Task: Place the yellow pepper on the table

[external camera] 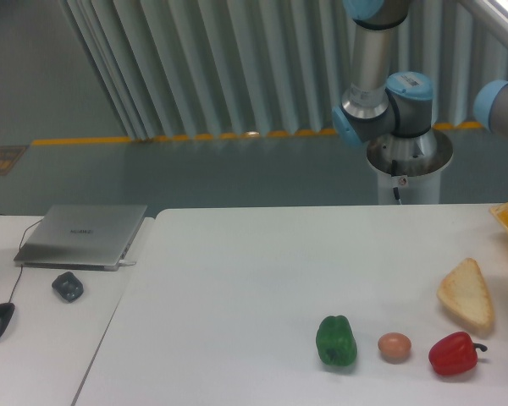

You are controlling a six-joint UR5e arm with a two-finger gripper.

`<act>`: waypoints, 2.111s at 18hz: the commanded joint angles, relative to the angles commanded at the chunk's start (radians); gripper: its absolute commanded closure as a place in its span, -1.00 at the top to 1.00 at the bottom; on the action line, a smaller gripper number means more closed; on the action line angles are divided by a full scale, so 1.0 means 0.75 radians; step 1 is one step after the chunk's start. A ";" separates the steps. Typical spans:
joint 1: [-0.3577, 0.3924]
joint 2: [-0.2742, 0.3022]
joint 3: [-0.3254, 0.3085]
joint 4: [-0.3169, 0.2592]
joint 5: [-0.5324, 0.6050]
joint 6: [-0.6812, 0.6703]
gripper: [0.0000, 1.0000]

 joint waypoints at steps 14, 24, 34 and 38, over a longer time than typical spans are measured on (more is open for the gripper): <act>0.092 -0.149 -0.004 0.356 0.321 0.821 1.00; 0.129 -0.182 -0.030 0.368 0.362 0.934 1.00; 0.162 -0.198 -0.035 0.374 0.360 0.991 1.00; 0.162 -0.209 -0.035 0.380 0.360 1.019 1.00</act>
